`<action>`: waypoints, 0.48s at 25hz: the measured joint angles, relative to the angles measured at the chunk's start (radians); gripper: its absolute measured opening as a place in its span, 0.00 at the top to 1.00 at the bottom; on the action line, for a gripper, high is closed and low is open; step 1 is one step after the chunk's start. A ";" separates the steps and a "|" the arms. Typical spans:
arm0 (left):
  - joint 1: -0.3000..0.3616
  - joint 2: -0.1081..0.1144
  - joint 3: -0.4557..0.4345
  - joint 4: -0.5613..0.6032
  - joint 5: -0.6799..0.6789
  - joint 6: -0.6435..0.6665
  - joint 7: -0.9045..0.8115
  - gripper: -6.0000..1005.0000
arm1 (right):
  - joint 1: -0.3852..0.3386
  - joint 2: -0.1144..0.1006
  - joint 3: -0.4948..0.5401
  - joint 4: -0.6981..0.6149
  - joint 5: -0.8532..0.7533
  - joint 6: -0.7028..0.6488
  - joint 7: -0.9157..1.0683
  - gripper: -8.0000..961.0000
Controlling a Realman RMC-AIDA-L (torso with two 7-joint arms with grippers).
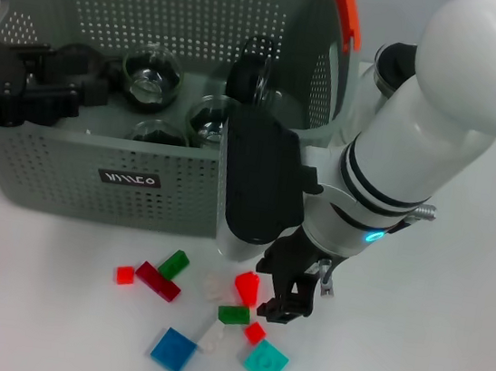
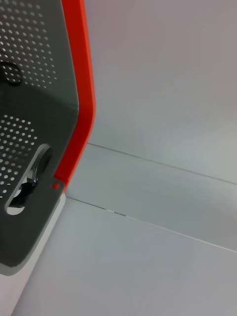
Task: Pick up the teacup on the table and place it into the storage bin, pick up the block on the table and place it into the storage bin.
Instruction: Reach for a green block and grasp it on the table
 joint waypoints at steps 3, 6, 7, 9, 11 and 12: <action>0.001 0.000 0.000 0.000 0.000 0.000 0.000 0.37 | 0.001 0.000 -0.004 -0.021 0.000 -0.019 0.006 0.44; 0.000 0.000 0.000 -0.001 0.000 0.000 0.000 0.37 | 0.005 0.000 -0.010 -0.066 -0.034 -0.050 0.037 0.44; -0.001 0.000 0.000 -0.001 0.000 0.000 0.000 0.37 | 0.006 0.000 -0.013 -0.085 -0.053 -0.063 0.049 0.44; -0.003 0.001 0.000 -0.001 0.000 0.000 0.000 0.37 | 0.005 0.000 -0.019 -0.131 -0.081 -0.081 0.063 0.44; -0.004 0.002 0.000 -0.001 0.000 0.001 0.000 0.37 | 0.000 0.000 -0.022 -0.171 -0.087 -0.091 0.066 0.44; -0.004 0.002 0.000 -0.001 0.000 0.001 0.000 0.37 | -0.002 0.000 -0.022 -0.189 -0.087 -0.091 0.069 0.44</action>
